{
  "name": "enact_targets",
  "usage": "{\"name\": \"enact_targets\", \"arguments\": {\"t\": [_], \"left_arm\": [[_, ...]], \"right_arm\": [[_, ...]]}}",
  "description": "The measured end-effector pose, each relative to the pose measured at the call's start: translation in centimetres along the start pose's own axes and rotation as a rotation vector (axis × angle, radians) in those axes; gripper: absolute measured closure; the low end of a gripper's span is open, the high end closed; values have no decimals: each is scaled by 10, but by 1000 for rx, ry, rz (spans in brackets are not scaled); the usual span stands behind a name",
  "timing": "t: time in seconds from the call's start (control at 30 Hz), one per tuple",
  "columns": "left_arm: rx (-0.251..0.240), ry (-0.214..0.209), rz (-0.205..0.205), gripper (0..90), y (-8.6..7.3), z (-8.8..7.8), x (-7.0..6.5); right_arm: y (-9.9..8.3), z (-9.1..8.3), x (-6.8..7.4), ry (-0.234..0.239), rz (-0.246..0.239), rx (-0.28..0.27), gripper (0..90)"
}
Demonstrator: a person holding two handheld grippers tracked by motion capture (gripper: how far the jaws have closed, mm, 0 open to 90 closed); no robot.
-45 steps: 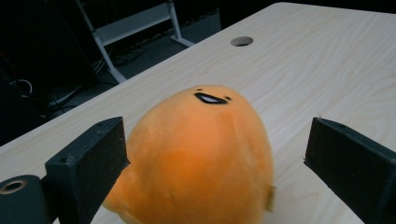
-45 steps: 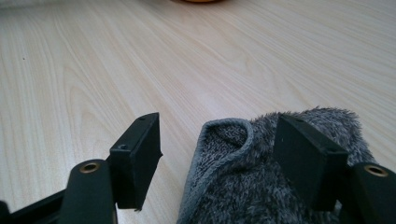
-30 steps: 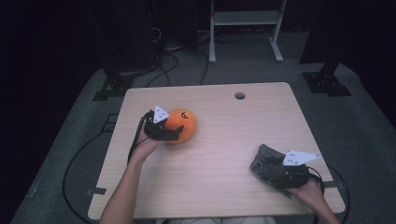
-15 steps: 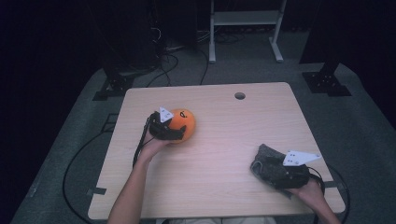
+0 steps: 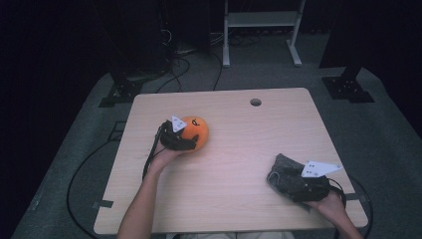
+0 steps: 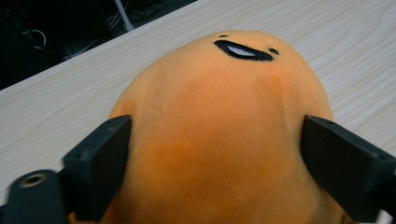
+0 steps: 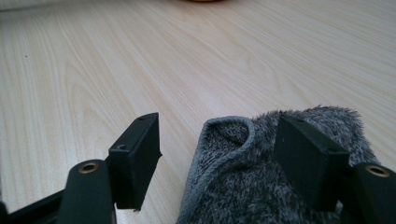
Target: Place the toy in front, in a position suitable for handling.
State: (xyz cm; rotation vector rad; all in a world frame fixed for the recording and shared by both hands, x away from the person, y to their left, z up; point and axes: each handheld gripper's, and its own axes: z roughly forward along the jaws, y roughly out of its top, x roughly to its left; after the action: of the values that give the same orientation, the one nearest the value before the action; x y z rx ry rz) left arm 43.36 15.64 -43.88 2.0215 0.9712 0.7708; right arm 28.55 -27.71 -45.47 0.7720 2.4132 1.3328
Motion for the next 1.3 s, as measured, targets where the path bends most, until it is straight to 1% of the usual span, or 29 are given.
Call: {"name": "enact_targets", "arguments": {"t": [0.07, 0.17, 0.27, 0.3, 0.53, 0.57, 0.67, 0.7, 0.77, 0.83, 0.9, 0.97, 1.0, 1.1, 1.17, 1.2, 1.3], "left_arm": [[0, 4, 7, 132, 0, 0, -1], [4, 11, 20, 193, 1, 0, -2], [6, 12, 20, 236, 1, 0, -1], [7, 16, 12, 250, 1, -1, -1], [14, 26, 12, 372, 4, -4, -2], [9, 28, 13, 372, 4, -5, -1], [0, 26, 16, 411, 5, -8, -1], [-14, 21, 5, 426, 6, -10, -1], [-17, 20, 2, 429, 6, -11, 0], [-29, 16, -11, 435, 6, -13, 2], [-33, 12, -12, 437, 7, -15, 3], [-51, 5, -12, 436, 8, -21, 3], [-51, 5, -12, 436, 8, -21, 3], [-76, -14, -20, 436, 11, -28, 3], [-94, -31, -14, 436, 14, -34, -1], [-94, -31, -14, 436, 14, -34, -1], [-114, -58, 7, 435, 18, -40, -8]], "right_arm": [[0, 0, 0, -2, -2, -2, 302], [0, -1, 0, -2, 0, -6, 301], [0, -1, 0, -2, 0, -4, 302], [0, -1, 0, -2, -2, -5, 301], [0, -1, -1, -2, 2, -6, 301], [0, -2, -1, -3, -1, -7, 301], [-1, -3, -1, -4, 4, -11, 302], [-1, -3, -2, -6, 8, -14, 301], [-1, -3, -2, -7, 8, -14, 301], [-1, -3, -3, -8, 5, -14, 301], [-1, -4, -3, -11, 9, -17, 301], [-2, -5, -4, -14, 11, -21, 302], [-2, -5, -4, -14, 11, -21, 302], [-2, -5, -5, -17, 16, -18, 301], [-2, -5, -4, -20, 15, -21, 301], [-2, -5, -4, -20, 15, -21, 301], [-2, -6, -5, -32, 18, -31, 301]]}}
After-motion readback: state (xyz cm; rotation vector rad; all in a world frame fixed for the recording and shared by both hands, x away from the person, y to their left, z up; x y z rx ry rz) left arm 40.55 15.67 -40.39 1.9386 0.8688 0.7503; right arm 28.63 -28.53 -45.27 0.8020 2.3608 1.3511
